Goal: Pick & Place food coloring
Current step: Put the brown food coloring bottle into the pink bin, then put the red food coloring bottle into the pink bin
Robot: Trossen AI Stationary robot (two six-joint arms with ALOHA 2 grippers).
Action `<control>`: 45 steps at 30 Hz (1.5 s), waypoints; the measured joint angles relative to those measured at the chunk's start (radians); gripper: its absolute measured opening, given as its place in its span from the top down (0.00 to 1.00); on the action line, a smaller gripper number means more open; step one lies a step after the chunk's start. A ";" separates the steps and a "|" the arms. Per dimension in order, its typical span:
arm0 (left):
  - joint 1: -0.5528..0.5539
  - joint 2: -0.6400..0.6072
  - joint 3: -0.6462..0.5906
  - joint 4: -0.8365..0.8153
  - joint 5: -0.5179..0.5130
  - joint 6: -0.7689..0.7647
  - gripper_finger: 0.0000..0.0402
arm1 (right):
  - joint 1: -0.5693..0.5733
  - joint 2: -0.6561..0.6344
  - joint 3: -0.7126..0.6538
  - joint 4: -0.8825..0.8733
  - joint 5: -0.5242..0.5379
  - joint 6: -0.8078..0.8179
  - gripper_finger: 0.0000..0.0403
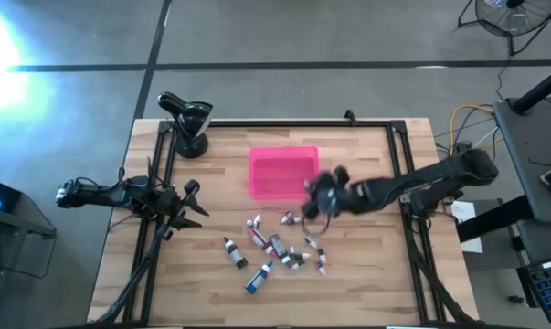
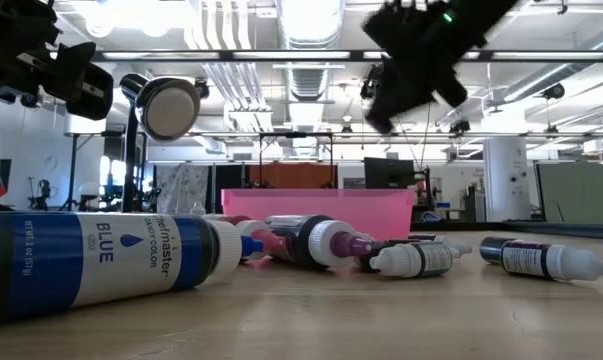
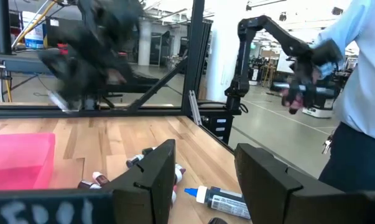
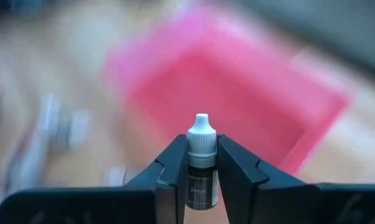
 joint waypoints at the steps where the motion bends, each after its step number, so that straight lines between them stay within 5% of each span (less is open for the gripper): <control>1: 0.000 0.000 0.000 0.000 0.000 0.000 0.65 | -0.033 -0.024 0.001 0.029 0.006 -0.001 0.84; 6: 0.000 0.000 0.000 0.000 0.000 0.000 0.65 | -0.234 -0.044 0.009 0.051 -0.271 -0.022 0.75; 11: 0.000 0.000 0.000 0.000 0.000 0.000 0.65 | -0.315 -0.024 0.010 0.053 -0.425 -0.026 0.60; 19: 0.000 0.000 0.000 0.000 0.000 0.000 0.65 | -0.247 -0.064 0.013 0.034 -0.371 -0.169 0.46; 29: 0.000 0.000 0.000 0.022 -0.038 0.006 0.65 | -0.179 -0.038 0.011 -0.045 -0.537 -0.073 0.46; 37: -0.001 0.000 0.000 0.328 -0.156 -0.692 0.65 | -0.119 -0.035 0.010 -0.149 -0.562 0.045 0.46; 45: 0.000 0.000 0.000 0.463 -0.477 -0.772 0.65 | -0.112 -0.034 -0.001 -0.157 -0.558 0.090 0.46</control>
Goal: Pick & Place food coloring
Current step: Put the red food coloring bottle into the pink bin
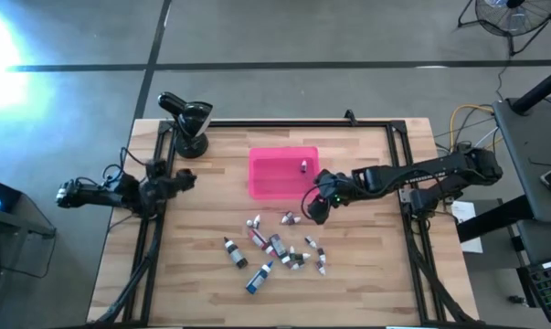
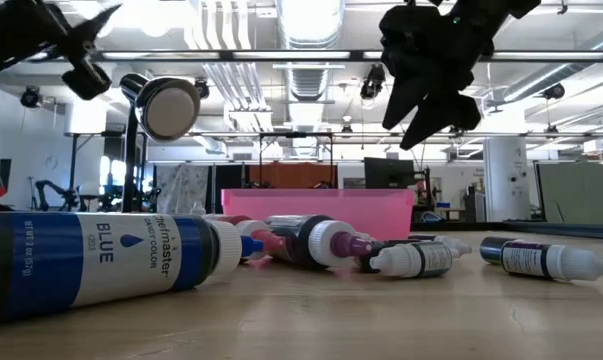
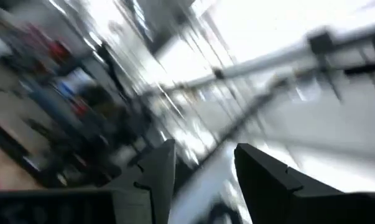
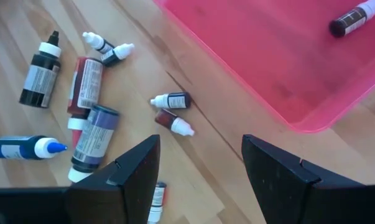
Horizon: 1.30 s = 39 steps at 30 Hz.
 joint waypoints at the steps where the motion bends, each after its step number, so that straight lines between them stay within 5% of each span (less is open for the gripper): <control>1: 0.000 0.000 0.000 -0.004 -0.056 -0.022 0.65 | 0.000 0.000 0.000 0.001 0.000 0.000 0.46; 8: 0.001 0.000 0.000 0.015 -0.337 -0.092 0.65 | 0.000 0.000 0.001 0.008 0.000 0.031 0.46; 11: -0.002 0.004 0.018 -0.039 -0.306 -0.110 0.65 | 0.000 0.000 0.001 0.008 0.000 0.038 0.46; 17: -0.003 0.093 0.166 -0.405 -0.285 -0.151 0.66 | 0.007 0.000 0.001 0.008 -0.001 0.045 0.46; 28: -0.003 0.377 0.382 -0.583 0.014 0.089 0.66 | 0.013 0.000 0.001 0.003 -0.001 0.041 0.46; 39: 0.000 0.556 0.401 -0.618 -0.058 0.057 0.66 | 0.013 0.002 -0.018 0.000 0.001 0.035 0.46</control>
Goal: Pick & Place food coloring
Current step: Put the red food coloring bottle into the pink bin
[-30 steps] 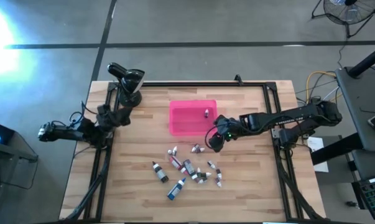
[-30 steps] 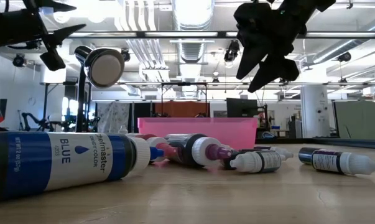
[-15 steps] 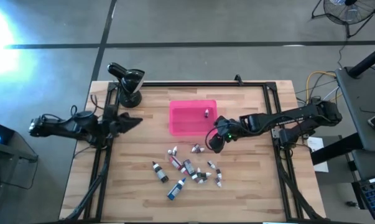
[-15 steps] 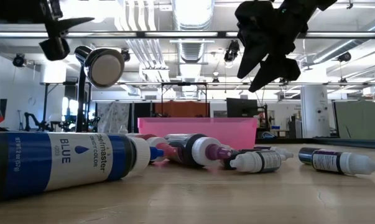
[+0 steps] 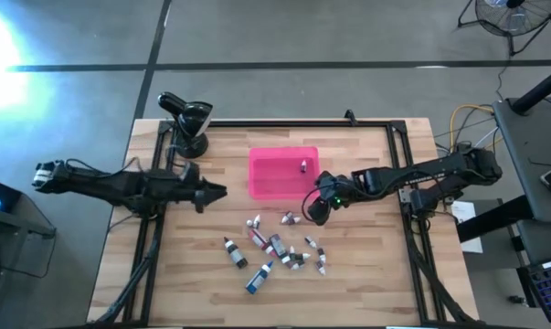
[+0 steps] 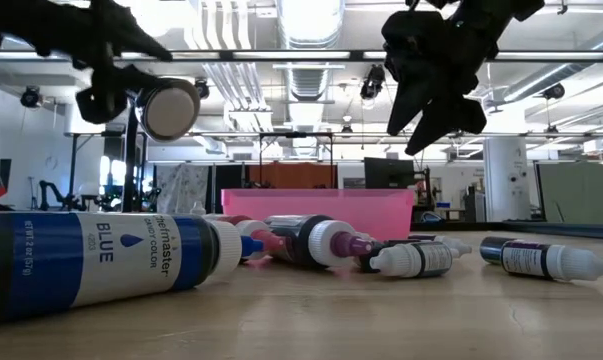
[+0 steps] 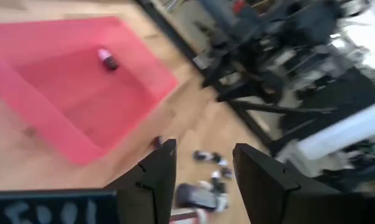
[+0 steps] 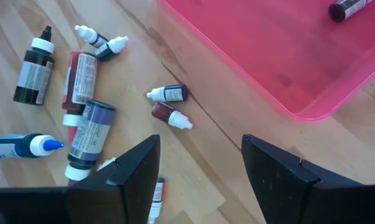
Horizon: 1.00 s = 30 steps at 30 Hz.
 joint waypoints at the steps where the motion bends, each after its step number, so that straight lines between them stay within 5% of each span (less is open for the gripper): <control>1: 0.000 0.017 0.000 -0.003 0.000 -0.001 0.66 | 0.000 0.000 -0.001 0.000 0.000 0.003 0.46; 7: -0.008 0.142 0.086 -0.106 0.041 0.058 0.67 | 0.017 0.000 -0.003 -0.032 0.000 -0.021 0.46; 16: -0.054 0.403 0.263 -0.289 0.051 0.631 0.67 | 0.069 0.000 -0.005 -0.150 0.000 -0.024 0.46; 30: -0.054 0.690 0.279 -0.194 0.178 0.827 0.67 | 0.083 0.000 -0.014 -0.152 0.044 -0.017 0.46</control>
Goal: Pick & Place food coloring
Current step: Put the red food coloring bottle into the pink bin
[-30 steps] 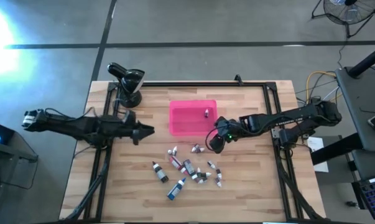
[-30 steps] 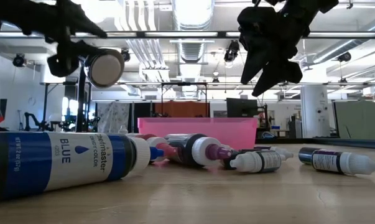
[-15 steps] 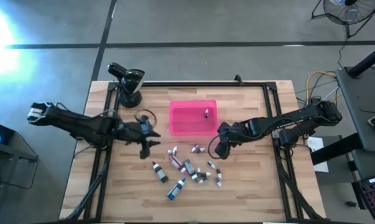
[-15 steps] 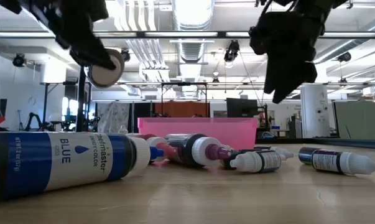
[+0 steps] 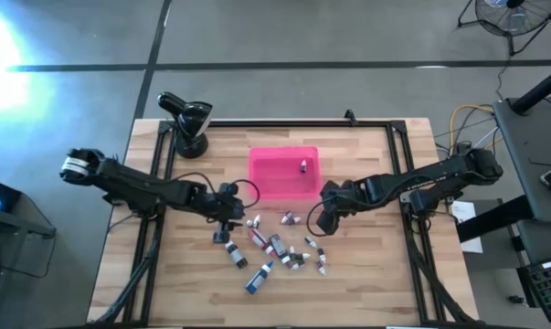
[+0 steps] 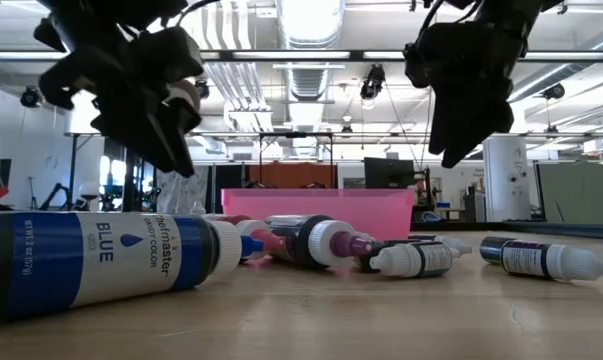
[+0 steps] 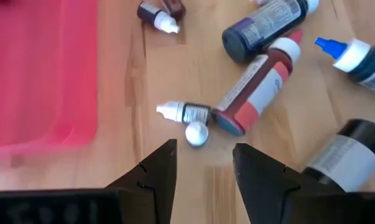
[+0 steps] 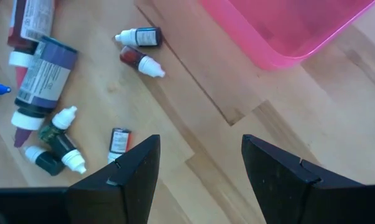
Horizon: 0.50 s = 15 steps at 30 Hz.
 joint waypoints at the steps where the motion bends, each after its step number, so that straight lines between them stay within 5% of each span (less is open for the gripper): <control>1: 0.000 0.014 0.002 0.008 0.000 0.002 0.67 | 0.000 0.000 0.000 0.000 0.010 0.000 0.46; 15: 0.000 0.104 0.004 0.030 -0.018 -0.101 0.60 | 0.000 0.000 -0.001 0.005 0.036 -0.001 0.46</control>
